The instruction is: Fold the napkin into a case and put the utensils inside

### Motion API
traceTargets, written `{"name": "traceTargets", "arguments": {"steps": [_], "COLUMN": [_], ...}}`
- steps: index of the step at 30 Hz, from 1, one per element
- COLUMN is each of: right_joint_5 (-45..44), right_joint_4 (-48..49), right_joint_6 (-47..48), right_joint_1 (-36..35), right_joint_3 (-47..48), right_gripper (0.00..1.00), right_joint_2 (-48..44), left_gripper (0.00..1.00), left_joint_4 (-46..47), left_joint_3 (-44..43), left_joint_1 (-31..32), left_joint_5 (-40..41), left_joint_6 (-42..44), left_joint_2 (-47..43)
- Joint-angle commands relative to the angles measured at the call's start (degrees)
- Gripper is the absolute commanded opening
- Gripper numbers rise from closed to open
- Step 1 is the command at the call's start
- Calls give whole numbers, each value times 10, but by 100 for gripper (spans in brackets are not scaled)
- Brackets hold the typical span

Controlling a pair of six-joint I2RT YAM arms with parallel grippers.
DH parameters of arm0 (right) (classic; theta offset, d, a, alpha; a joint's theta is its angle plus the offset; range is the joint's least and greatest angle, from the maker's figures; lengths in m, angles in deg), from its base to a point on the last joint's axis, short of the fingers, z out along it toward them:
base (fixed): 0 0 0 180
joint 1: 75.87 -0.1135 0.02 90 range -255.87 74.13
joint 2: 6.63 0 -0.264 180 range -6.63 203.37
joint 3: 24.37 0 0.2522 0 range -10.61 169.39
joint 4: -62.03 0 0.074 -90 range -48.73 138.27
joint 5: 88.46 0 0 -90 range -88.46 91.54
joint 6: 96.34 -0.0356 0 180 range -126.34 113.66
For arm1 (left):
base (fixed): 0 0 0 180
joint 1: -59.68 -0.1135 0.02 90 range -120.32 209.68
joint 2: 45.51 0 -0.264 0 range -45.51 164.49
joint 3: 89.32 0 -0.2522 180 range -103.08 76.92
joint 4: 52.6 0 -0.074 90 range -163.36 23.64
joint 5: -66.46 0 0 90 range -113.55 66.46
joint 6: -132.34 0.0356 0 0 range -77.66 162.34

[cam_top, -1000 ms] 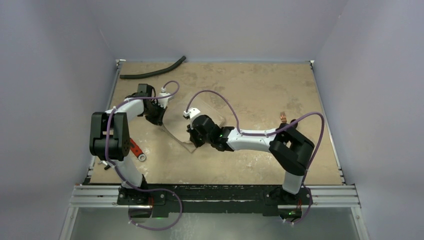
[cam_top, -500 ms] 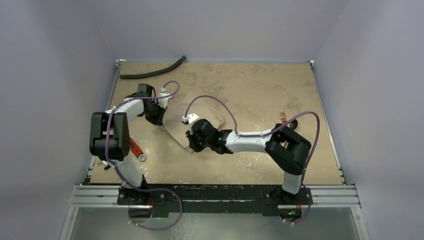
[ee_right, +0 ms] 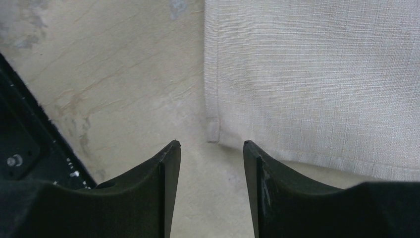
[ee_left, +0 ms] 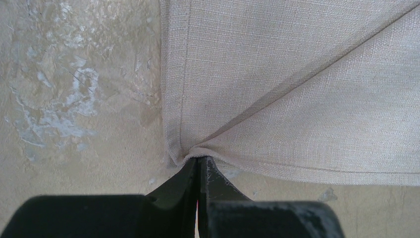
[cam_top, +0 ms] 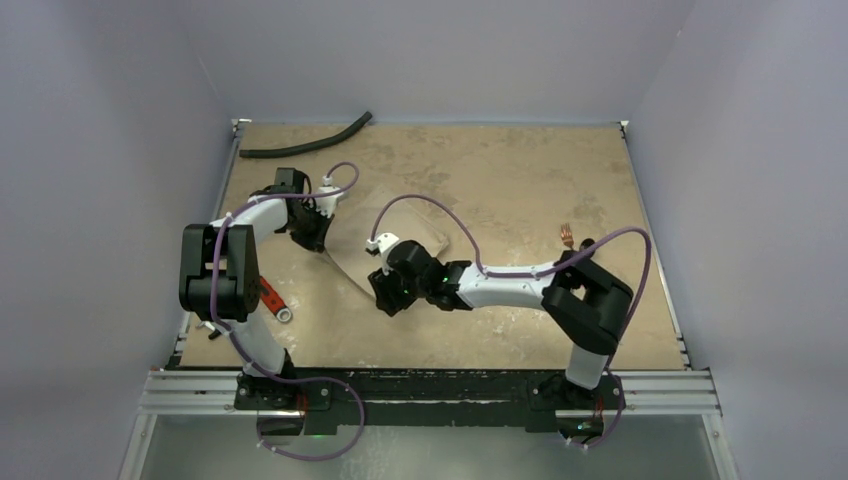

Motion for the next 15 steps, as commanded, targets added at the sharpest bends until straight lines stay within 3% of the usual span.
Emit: {"name": "traceTargets", "arguments": {"steps": [1, 5, 7, 11, 13, 14, 15], "right_joint_5": [23, -1, 6, 32, 32, 29, 24], "right_joint_4": [-37, -53, -53, -55, -73, -89, -100], "right_joint_6": [17, 8, -13, -50, -53, -52, -52], "right_joint_1": [0, 32, 67, 142, 169, 179, 186], "right_joint_3": [8, 27, 29, 32, 42, 51, 57], "right_gripper": [52, 41, 31, 6, 3, 6, 16], "right_joint_2": [-53, -57, -57, -55, -45, -40, -38], "left_gripper": [0, 0, 0, 11, 15, 17, 19], "left_joint_4": [-43, -69, -89, -140, -175, -192, -208], "left_joint_3": [-3, -21, -34, -67, -88, -97, -105], "left_joint_1": [-6, -6, -6, -7, -7, -6, -6], "left_joint_5": [2, -11, -21, -39, -48, -52, -56], "left_joint_6": [10, 10, 10, 16, 29, 36, 43], "left_joint_2": [-3, -4, -8, -15, -19, -22, -24]}}
